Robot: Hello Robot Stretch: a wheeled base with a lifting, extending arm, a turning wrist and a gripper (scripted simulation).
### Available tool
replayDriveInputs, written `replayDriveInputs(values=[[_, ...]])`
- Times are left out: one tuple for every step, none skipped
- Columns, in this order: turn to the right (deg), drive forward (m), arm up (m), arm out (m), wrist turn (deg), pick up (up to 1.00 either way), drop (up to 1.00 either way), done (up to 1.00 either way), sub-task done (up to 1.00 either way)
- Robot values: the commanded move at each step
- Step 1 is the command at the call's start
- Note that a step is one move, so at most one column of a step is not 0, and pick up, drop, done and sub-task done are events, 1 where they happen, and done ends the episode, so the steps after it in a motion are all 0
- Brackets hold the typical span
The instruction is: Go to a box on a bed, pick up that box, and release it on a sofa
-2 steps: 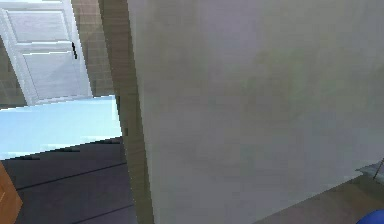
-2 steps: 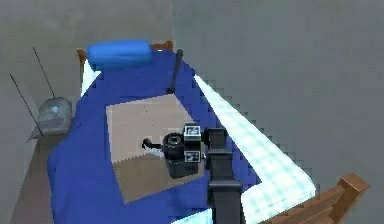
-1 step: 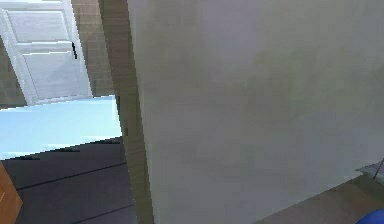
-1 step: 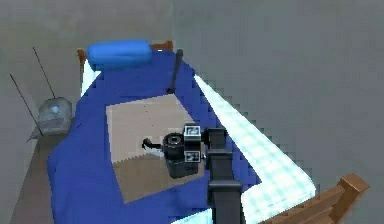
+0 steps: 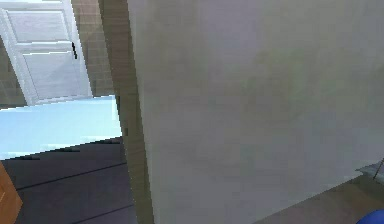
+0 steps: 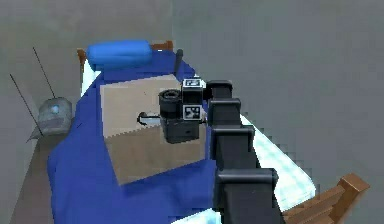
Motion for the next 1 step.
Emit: replayDriveInputs(values=[[0.0, 0.00, 0.02, 0.00, 0.0, 0.00, 0.00, 0.00, 0.00]])
